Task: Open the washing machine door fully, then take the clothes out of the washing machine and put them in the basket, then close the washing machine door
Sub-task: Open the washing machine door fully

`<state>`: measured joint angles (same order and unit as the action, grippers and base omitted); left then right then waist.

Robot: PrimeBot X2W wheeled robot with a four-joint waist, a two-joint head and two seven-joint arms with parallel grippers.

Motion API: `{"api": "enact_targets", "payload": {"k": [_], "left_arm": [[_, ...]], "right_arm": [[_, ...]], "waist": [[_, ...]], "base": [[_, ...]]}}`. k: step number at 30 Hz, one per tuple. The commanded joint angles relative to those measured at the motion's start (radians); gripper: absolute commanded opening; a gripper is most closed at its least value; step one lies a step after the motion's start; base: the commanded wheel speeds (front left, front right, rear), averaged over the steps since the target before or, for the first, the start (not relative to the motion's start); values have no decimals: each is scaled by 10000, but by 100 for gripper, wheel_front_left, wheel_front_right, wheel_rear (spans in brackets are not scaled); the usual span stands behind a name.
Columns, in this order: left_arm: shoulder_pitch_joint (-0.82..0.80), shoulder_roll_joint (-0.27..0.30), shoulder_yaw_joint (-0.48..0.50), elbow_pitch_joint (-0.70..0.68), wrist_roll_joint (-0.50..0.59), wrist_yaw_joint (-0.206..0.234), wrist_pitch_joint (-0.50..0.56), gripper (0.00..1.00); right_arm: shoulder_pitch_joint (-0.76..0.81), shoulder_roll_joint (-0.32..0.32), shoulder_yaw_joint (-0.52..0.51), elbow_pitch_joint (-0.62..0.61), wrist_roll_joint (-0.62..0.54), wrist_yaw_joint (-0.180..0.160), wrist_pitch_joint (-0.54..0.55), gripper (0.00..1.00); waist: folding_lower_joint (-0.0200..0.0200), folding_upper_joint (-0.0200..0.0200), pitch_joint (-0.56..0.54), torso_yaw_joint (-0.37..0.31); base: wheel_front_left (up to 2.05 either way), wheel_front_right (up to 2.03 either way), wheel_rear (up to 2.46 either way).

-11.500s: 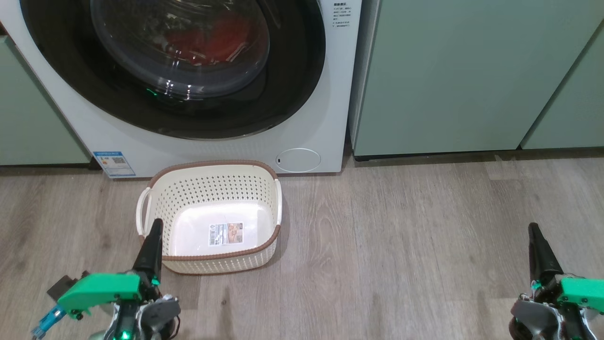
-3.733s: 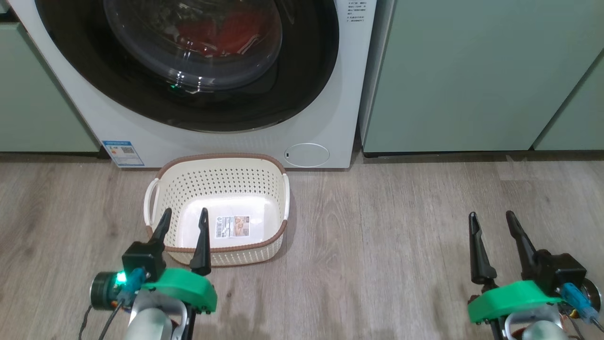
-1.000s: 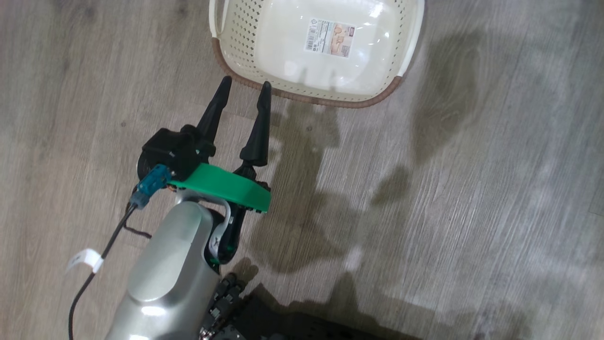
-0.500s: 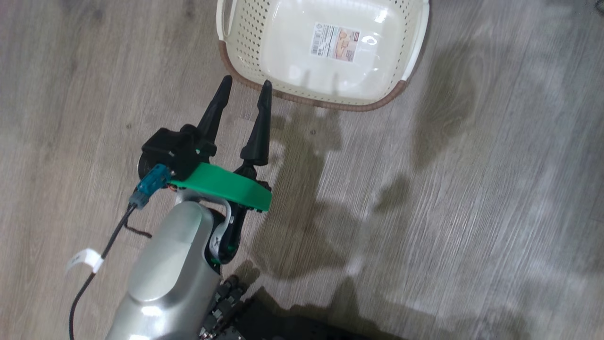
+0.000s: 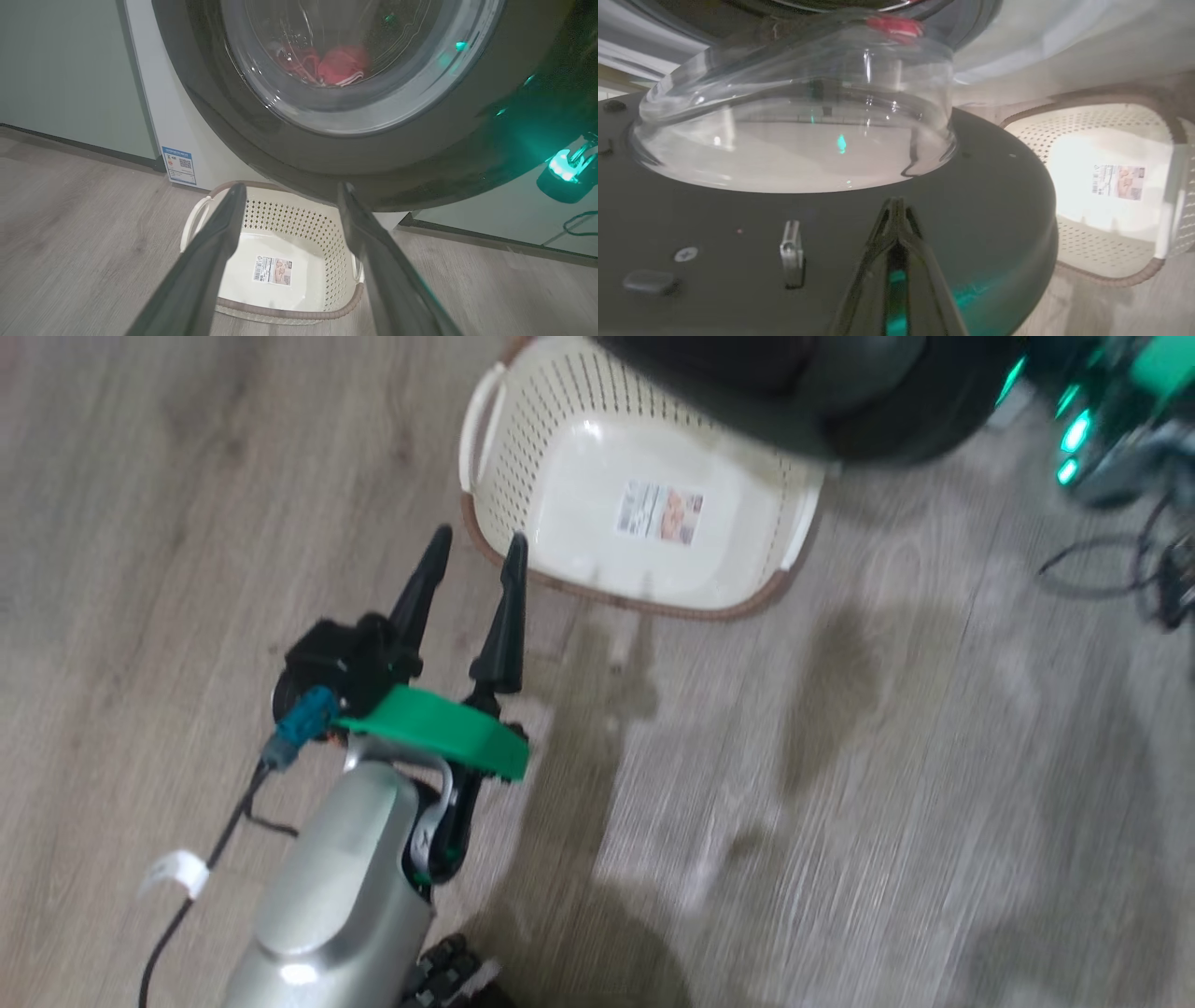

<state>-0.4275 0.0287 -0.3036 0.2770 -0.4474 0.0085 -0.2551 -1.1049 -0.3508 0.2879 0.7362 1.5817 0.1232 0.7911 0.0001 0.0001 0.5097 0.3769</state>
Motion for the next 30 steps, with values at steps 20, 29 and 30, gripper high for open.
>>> {"api": "enact_targets", "payload": {"k": [20,29,30], "left_arm": [[1371,216,707,278,768,-401,-67,100],[1618,216,1022,228,850,-400,-67,100],[1628,216,1049,221,850,-397,-67,100]], "right_arm": [[3360,1596,268,-696,339,75,379,0],[4097,2361,192,-740,350,75,254,0],[4130,2391,158,-749,344,75,223,0]], "waist": [[-1,-1,-2530,804],[-1,-1,-2832,861],[-1,-1,-2840,846]], "base": [[0,0,0],[0,0,0],[0,0,0]]}}
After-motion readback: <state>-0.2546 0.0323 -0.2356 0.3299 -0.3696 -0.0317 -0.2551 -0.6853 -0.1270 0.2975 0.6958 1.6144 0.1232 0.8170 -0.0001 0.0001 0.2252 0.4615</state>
